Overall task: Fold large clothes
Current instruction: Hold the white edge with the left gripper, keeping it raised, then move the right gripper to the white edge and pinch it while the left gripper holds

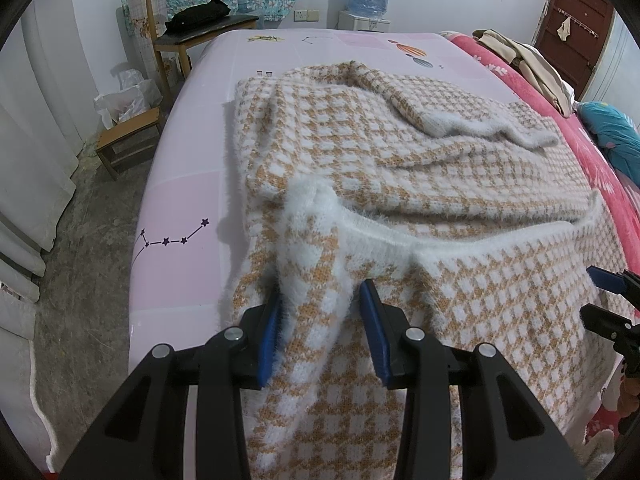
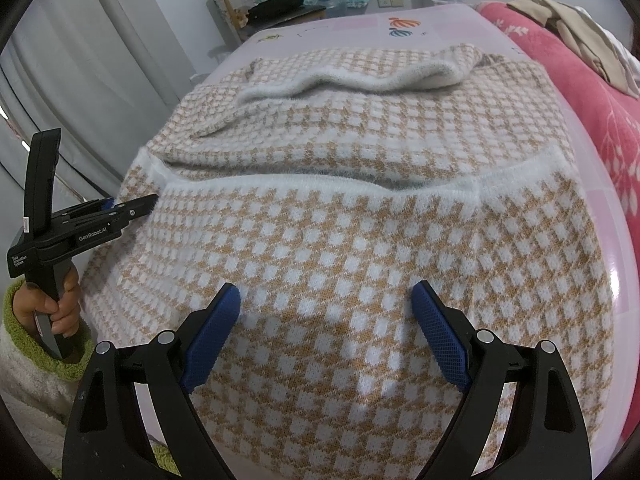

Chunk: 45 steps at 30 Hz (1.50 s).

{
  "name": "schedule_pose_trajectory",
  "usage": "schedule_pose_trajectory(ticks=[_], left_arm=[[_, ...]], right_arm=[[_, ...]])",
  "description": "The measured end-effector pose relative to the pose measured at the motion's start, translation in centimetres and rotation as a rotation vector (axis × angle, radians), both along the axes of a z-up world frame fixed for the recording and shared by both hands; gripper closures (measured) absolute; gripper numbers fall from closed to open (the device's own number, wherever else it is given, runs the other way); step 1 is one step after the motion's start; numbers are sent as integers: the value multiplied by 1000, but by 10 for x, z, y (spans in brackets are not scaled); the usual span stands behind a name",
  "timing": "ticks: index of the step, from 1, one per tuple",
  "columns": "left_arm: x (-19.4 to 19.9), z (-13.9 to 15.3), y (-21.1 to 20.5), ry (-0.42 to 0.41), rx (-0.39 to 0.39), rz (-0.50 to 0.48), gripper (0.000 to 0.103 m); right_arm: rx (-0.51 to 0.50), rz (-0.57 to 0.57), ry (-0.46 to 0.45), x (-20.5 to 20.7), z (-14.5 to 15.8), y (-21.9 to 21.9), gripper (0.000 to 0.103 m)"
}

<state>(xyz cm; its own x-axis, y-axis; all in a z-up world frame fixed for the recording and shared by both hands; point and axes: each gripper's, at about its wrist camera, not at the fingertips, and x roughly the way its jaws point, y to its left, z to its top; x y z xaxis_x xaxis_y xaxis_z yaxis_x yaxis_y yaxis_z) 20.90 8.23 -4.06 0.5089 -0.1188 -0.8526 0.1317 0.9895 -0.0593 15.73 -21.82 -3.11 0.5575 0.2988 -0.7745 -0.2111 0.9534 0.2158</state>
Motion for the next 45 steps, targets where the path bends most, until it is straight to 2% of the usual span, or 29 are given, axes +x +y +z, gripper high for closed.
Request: schedule_pose_trajectory(ticks=[35,38,43,45], left_arm=[[-2,1,-3,-1,7,3,66],[-2,1,-3,0,15,3,66],[-1,1,-1,-3,29,4,66],[-1,1,1,-5,33,4,66]], right_arm=[[4,-4,-5,-1,2,-1,19],[5,-30,-73,-9,16,-15,19],[16,-170,-159,-14,38,-77,20],[20,-229,-158,-9,42,-105,28]])
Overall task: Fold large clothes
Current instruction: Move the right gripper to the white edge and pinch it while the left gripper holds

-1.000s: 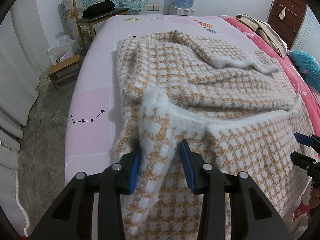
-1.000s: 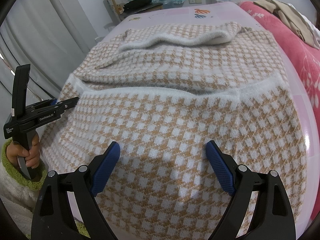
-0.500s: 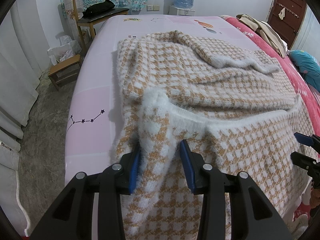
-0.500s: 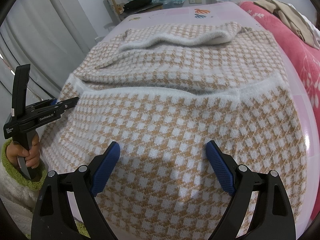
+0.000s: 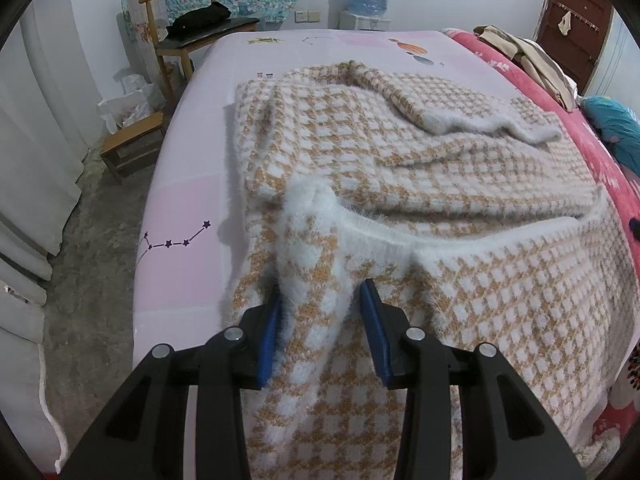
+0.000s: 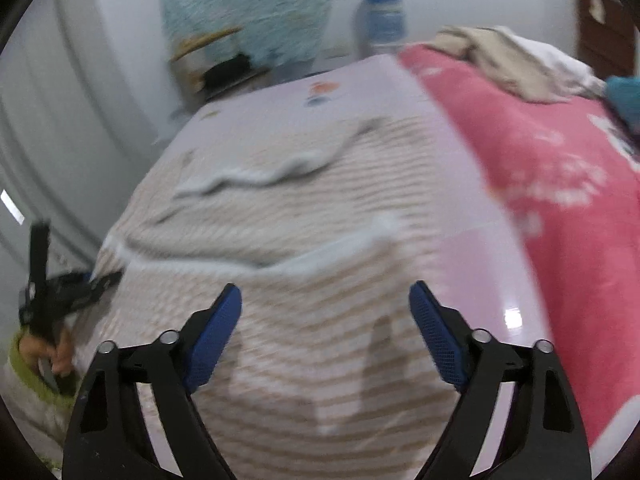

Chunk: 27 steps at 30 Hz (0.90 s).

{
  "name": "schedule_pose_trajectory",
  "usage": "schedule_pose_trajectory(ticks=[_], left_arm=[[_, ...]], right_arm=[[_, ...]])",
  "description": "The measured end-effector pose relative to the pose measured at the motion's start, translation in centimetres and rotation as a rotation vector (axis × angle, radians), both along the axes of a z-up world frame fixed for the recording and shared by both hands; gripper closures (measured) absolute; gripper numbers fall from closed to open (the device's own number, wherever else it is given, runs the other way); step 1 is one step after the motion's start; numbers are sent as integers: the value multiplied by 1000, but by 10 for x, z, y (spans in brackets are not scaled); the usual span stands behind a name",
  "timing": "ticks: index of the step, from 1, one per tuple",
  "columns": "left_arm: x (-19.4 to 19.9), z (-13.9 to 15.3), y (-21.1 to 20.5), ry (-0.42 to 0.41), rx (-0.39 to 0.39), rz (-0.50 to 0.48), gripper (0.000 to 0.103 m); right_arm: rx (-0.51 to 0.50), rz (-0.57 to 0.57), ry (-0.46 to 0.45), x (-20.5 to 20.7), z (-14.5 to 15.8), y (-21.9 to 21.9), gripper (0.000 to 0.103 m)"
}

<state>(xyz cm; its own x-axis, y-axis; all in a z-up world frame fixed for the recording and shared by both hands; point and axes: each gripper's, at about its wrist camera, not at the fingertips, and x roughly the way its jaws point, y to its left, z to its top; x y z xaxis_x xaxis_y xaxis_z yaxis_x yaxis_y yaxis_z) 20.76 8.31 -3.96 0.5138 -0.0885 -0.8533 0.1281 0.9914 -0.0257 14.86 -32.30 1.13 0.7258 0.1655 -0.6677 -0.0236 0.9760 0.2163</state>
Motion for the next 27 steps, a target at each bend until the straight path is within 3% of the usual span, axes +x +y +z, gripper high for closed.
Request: schedule_pose_trajectory(ticks=[3,8,14,20,25,27], left_arm=[[0,0,1,-2,2,0,66],[-1,0,0,-4,6,-1,65],[-1,0,-2,-4,6,1,65],[-1,1,0,-5,12,1,65],[-1,1,0,-6,13,1,65],[-2,1,-3,-5,14,2,65]], right_arm=[[29,-20,7,14,2,-24,39],[17,26,35,43,-5,-27,48],[2,75,84,72,-21,-24,52],[28,92,102,58,-23,-25,53],[56,96,140,36,-34,-22,59],[67,94,143,29,-34,-22,71]])
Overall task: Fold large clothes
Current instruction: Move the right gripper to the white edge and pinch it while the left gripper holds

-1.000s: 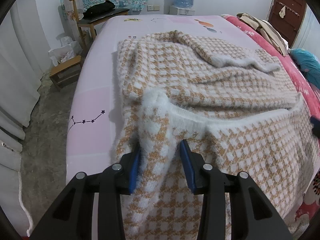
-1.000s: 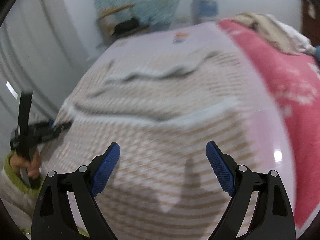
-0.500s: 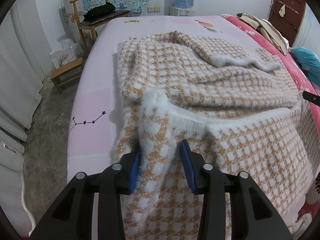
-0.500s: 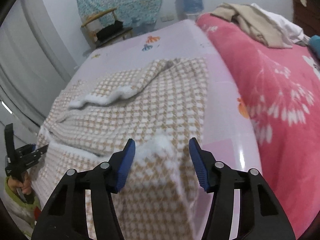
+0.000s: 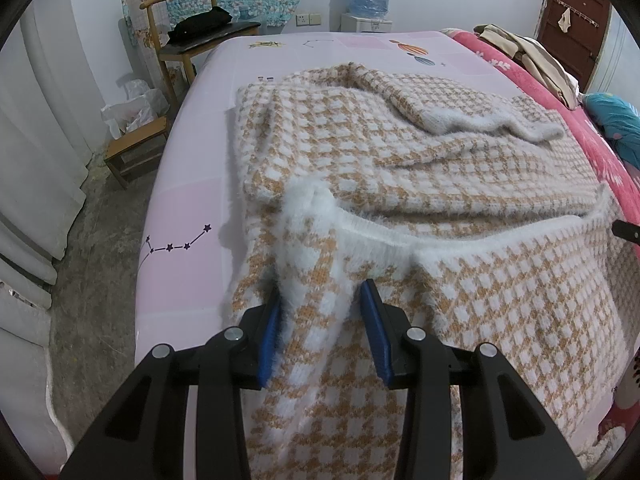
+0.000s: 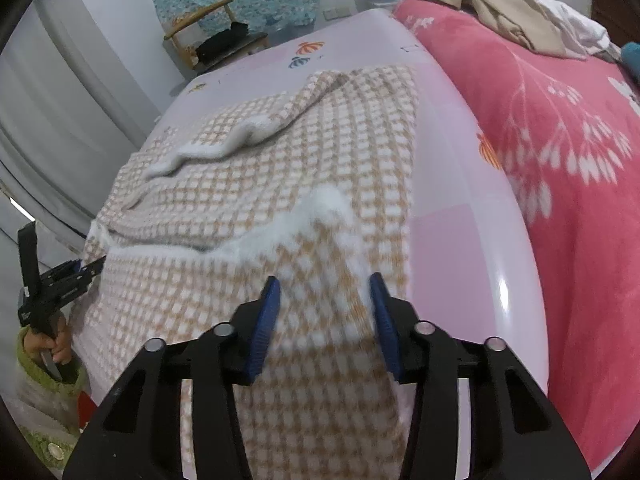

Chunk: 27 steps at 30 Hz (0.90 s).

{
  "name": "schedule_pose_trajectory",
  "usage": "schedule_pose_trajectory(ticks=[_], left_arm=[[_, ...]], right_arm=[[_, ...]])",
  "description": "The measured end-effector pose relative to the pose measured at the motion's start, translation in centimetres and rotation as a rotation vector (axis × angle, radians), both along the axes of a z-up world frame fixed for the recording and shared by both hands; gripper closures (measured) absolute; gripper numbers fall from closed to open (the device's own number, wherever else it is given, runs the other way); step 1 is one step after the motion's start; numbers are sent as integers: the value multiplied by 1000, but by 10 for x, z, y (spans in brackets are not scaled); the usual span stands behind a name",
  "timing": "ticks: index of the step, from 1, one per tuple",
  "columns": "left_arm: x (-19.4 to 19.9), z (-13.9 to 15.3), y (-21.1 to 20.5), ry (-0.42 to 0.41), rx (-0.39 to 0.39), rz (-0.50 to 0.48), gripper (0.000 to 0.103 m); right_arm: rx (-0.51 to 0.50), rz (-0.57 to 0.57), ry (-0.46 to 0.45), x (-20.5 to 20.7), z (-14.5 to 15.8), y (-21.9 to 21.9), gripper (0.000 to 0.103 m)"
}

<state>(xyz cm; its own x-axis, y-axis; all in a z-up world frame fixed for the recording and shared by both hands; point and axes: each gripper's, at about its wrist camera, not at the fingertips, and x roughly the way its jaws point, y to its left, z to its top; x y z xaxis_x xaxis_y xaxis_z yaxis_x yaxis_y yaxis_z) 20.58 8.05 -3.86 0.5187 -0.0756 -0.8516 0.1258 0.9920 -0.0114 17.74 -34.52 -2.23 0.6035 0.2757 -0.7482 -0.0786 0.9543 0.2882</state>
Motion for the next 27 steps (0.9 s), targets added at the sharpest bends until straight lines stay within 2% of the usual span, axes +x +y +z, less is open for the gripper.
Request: schedule_pose_trajectory(ticks=[3,10,15,27], left_arm=[[0,0,-1,-1,2,0,65],[0,1,-2,0,5,6,65],[1,2,2,-3,16,8,65],[-3,2,-4,-8,24,10,65]], right_arm=[[1,4,3,-5,0,3,75],[-122,-8,7,0,-1,19,78],[-206,-12,-8,-3,-1,36,89],[-264,-31,-8,-13,0,45,90]])
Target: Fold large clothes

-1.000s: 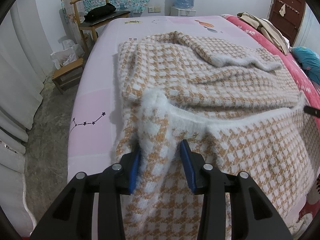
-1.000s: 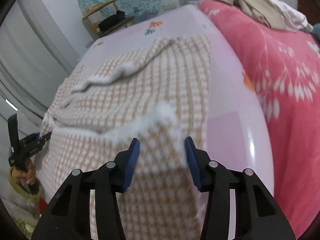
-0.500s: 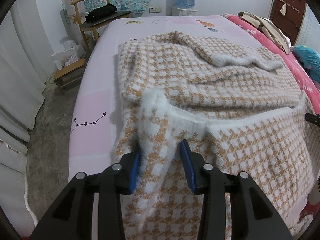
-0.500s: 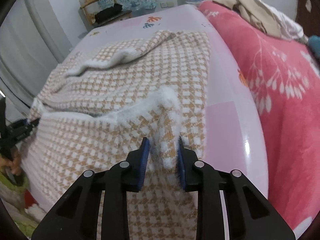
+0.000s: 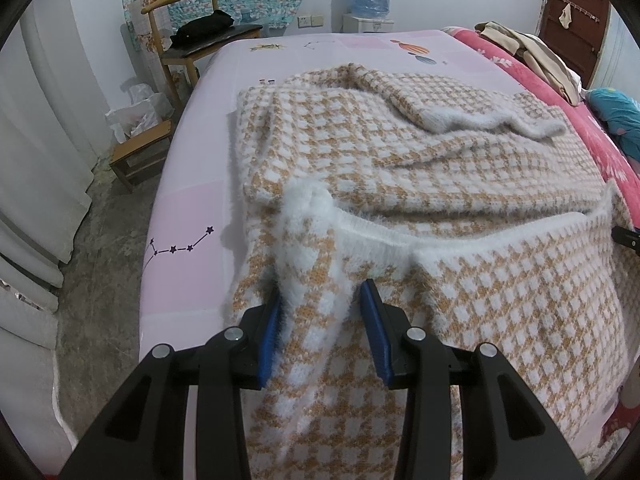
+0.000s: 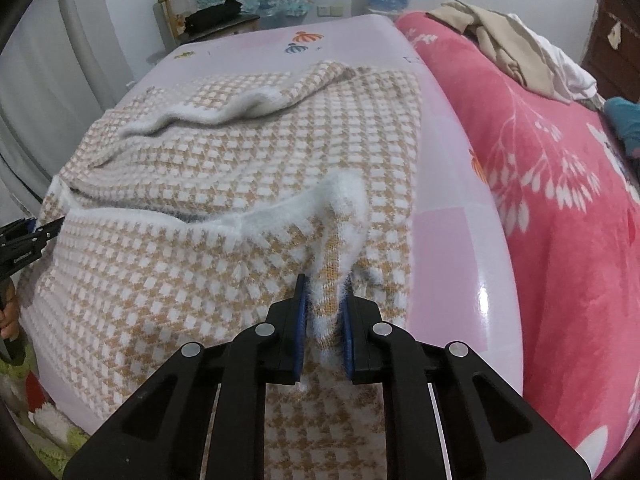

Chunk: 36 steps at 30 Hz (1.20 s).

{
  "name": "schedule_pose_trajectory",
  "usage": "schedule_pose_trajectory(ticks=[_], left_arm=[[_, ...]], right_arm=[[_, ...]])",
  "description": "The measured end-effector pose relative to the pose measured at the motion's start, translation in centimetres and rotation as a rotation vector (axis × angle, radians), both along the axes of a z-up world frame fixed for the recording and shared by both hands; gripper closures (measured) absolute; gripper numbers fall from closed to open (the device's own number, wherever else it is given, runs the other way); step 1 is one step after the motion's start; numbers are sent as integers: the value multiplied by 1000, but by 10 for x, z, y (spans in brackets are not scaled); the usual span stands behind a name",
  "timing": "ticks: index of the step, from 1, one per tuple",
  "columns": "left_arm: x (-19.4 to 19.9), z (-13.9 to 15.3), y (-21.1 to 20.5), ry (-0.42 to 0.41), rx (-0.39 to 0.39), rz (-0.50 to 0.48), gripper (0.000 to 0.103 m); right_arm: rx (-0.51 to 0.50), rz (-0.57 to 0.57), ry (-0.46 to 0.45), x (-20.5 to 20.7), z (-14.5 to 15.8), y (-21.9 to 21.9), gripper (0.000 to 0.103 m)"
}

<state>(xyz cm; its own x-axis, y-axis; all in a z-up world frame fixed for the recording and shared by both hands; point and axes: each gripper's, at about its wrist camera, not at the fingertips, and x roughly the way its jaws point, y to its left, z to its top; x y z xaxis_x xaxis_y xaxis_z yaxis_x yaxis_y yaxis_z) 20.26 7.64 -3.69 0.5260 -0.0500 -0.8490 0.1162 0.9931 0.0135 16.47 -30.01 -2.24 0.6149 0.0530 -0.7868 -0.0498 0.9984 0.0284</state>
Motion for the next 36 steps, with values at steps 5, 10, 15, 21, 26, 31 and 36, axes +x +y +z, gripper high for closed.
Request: schedule_pose_trajectory(ticks=[5,10,15,21,26,31,36], left_arm=[[6,1,14,-1,1,-1,65],[2,0,5,-1,2,1,65],[5,1,10,-1,4,2,65],[4,1,8,-2,5,3,65],[2,0,4,-2,7,4,65],[0,1,2,-3,8,4,65],[1,1,2,-3,10,4,65]], right_arm=[[-2,-1,1,0,0,-1,90],[-1,0,1,-1,0,-1,90],[-2,1,1,-1,0,-2,89],[-2,0,-1,-1,-1,-1,89],[-2,0,-1,-1,-2,-1,89],[-1,0,-2,-2,-2,-1,89],[-1,1,-2,-2,-2,-1,88]])
